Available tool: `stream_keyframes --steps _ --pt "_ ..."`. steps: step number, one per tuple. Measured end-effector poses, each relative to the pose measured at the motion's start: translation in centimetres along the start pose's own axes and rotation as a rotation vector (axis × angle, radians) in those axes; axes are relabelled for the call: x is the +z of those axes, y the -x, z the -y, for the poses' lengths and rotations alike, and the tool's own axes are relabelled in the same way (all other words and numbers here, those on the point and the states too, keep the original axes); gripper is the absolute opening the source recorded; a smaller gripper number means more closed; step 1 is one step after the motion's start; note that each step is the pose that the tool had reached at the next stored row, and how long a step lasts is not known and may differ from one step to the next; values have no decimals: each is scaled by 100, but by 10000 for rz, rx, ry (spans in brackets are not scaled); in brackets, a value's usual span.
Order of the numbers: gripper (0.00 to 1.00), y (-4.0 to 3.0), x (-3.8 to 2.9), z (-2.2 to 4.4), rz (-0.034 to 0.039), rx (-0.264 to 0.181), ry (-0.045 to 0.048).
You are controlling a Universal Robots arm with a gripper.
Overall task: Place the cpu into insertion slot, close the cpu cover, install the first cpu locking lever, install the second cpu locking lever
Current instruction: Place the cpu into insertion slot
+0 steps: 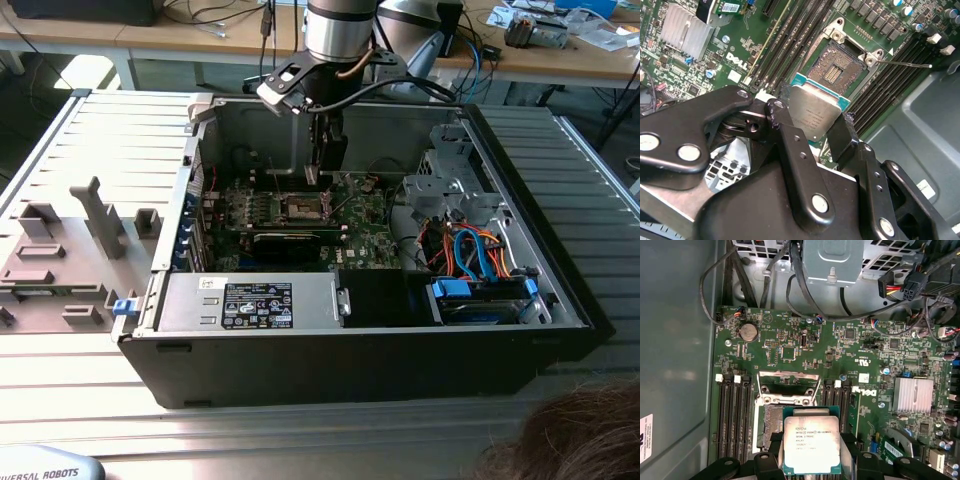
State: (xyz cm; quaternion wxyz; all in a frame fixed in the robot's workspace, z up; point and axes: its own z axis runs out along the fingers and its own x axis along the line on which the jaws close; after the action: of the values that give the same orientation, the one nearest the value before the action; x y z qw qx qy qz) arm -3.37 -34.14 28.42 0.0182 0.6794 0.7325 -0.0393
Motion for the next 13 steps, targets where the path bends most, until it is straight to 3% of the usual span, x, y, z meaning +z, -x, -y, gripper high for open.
stream_keyframes --steps 13 --pt "54 -2 22 -1 0 0 0"
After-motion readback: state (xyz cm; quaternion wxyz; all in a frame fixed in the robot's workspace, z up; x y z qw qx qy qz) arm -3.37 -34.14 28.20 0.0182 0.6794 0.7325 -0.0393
